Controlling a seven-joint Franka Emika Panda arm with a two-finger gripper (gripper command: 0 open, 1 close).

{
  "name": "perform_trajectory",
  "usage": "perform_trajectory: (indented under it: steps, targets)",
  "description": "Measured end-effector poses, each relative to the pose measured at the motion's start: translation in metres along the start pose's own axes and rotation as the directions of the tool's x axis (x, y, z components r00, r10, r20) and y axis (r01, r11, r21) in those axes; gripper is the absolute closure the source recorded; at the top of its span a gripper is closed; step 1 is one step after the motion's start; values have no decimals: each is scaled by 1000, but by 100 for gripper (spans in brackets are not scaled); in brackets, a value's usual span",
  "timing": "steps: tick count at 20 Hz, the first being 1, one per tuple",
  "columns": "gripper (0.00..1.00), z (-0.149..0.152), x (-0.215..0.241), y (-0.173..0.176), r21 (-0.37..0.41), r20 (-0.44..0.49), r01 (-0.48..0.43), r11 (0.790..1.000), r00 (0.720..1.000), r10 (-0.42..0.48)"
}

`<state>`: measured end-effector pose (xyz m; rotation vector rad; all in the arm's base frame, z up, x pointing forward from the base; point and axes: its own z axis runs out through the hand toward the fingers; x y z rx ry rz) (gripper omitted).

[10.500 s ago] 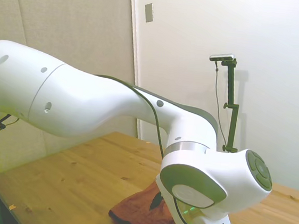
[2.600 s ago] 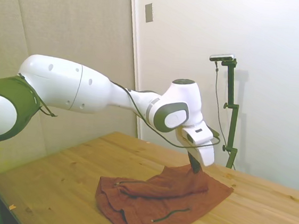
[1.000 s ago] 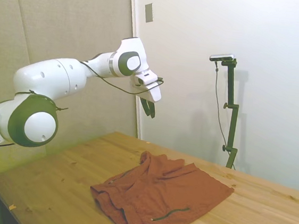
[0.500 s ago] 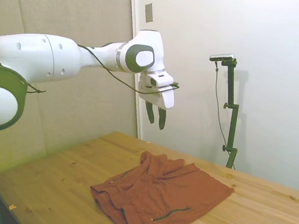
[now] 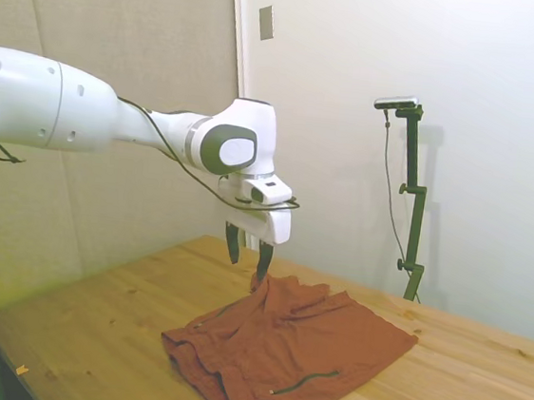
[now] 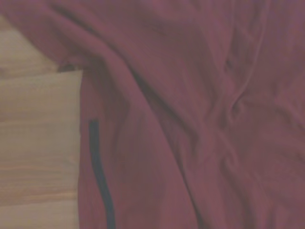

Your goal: Unfold the shorts

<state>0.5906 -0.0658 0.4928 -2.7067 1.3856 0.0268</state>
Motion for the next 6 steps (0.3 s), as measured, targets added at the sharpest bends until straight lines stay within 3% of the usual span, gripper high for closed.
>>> perform_trajectory:
  steps: [6]
  targets:
    - [0, -13, -58, 69, 20, 8, -8, 1000, 1000, 8]
